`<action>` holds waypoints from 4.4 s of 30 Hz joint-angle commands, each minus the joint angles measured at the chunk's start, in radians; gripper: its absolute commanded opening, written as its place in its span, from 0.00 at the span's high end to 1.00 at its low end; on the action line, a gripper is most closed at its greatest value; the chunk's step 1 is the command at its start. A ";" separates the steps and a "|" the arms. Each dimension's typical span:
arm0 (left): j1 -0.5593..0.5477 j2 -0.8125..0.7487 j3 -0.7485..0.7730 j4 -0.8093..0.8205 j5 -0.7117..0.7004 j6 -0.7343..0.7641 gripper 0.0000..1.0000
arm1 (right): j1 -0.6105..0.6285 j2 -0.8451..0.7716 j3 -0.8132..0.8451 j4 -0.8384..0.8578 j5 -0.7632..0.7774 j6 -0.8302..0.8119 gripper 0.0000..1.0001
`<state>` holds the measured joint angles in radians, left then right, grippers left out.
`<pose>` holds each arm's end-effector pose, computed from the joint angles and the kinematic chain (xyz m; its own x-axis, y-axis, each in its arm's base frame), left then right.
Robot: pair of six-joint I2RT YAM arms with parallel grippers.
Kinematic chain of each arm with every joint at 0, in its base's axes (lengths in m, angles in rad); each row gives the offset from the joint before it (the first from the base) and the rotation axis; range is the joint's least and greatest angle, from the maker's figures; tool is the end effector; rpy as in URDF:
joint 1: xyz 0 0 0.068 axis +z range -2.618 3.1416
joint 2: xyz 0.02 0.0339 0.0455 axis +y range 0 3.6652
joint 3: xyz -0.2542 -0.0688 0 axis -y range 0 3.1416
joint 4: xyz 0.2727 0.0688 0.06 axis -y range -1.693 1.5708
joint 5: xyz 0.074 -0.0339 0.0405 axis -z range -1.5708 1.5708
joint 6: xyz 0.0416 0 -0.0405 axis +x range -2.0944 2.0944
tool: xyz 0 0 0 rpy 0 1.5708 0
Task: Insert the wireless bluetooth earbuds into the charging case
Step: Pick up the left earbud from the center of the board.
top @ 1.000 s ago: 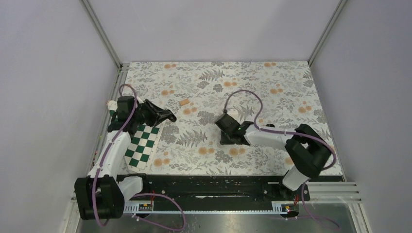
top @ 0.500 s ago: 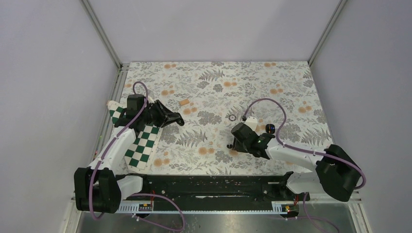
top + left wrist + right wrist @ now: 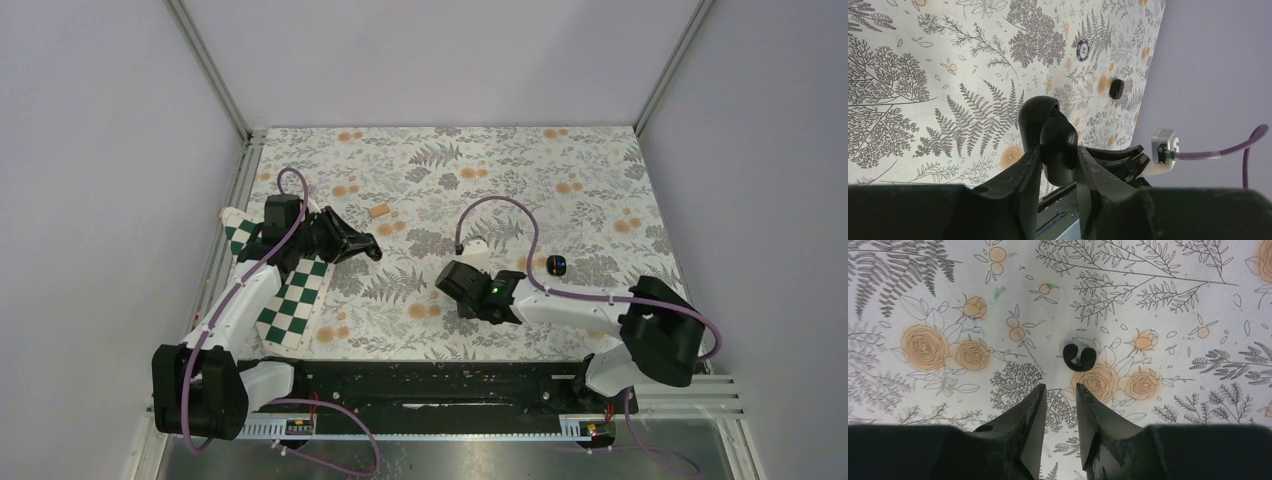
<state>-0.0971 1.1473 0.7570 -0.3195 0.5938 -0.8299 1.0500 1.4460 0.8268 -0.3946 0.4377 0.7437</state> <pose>0.2693 -0.0496 0.2263 -0.8087 -0.5357 -0.2429 -0.1393 0.5756 -0.8058 0.1667 0.2552 0.1615 -0.7673 -0.1052 -0.6326 -0.2102 0.9732 0.0931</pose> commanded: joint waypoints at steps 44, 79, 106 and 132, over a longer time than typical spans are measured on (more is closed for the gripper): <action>-0.002 -0.007 0.035 0.057 0.009 0.013 1.00 | -0.045 -0.066 -0.182 0.232 0.106 0.485 0.62; -0.002 -0.024 0.025 0.040 0.008 0.032 1.00 | -0.079 -0.091 -0.246 0.250 0.186 0.658 0.66; -0.001 -0.017 0.027 0.042 0.015 0.034 1.00 | -0.110 0.054 -0.205 0.304 0.134 0.628 0.67; 0.003 -0.011 0.024 0.045 0.020 0.034 1.00 | -0.111 0.078 -0.103 0.251 0.130 0.486 0.90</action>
<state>-0.0971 1.1408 0.7570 -0.3199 0.5919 -0.8089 0.9463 1.5375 0.7086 -0.1188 0.5404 1.2446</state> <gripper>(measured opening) 0.283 0.144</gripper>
